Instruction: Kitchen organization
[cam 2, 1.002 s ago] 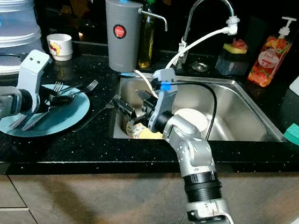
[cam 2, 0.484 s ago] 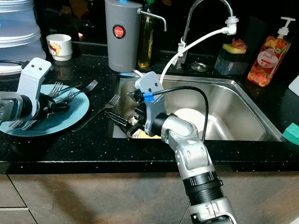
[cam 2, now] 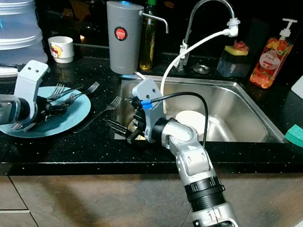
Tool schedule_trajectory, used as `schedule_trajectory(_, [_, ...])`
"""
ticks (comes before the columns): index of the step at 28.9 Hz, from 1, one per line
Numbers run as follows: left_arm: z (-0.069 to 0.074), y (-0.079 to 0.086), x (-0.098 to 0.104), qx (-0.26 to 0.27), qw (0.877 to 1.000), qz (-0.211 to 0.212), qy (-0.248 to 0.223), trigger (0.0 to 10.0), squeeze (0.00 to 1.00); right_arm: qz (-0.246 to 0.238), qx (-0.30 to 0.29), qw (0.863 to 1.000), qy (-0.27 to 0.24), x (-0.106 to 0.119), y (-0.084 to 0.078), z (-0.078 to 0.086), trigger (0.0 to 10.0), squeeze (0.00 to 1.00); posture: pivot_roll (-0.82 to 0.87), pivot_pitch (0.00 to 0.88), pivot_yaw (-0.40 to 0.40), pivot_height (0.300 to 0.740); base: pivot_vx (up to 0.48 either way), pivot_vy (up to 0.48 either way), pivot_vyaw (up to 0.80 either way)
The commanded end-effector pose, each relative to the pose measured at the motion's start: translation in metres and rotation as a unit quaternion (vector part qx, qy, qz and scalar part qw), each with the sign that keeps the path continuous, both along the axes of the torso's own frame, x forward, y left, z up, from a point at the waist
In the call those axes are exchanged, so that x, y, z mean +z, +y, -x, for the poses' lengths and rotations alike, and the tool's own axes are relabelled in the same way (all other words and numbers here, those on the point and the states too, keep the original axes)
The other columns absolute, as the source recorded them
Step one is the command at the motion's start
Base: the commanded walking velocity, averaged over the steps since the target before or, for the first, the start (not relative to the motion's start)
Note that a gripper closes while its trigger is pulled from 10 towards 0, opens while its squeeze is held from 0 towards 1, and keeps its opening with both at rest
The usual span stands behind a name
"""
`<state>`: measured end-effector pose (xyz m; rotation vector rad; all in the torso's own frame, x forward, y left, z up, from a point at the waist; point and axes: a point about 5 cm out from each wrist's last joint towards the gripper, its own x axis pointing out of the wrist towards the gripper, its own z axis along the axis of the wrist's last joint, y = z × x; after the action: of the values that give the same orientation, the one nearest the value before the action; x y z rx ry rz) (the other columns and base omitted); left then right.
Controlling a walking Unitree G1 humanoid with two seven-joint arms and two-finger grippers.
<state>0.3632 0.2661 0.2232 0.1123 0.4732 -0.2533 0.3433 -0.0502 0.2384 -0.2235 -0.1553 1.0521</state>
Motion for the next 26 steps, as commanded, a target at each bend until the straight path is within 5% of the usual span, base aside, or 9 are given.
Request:
schedule_trajectory(1, [0.003,-0.001,-0.020,0.000,0.999,0.005,0.046,0.0,0.00,-0.002,0.006,1.000,-0.007,0.001,-0.001,0.002,10.0,0.00,0.04,0.032,-0.034,0.740,0.000,0.000,0.00])
schedule_trajectory(12, [0.004,0.001,-0.026,0.000,0.998,0.000,0.056,0.0,0.00,-0.010,0.008,1.000,0.003,0.000,0.001,0.003,10.0,0.00,0.04,0.029,-0.035,0.740,0.000,0.000,0.00])
schedule_trajectory(21, [-0.001,0.001,-0.007,-0.002,1.000,0.001,-0.008,0.0,0.00,-0.027,0.005,1.000,0.007,0.003,0.000,0.002,10.0,0.00,0.04,0.024,-0.034,0.740,0.000,0.000,0.00])
schedule_trajectory(26, [-0.006,-0.022,0.034,-0.068,0.982,0.112,-0.132,0.0,0.00,-0.040,0.000,0.999,0.005,0.008,-0.002,0.001,10.0,0.00,0.04,0.014,-0.034,0.740,0.000,0.000,0.00])
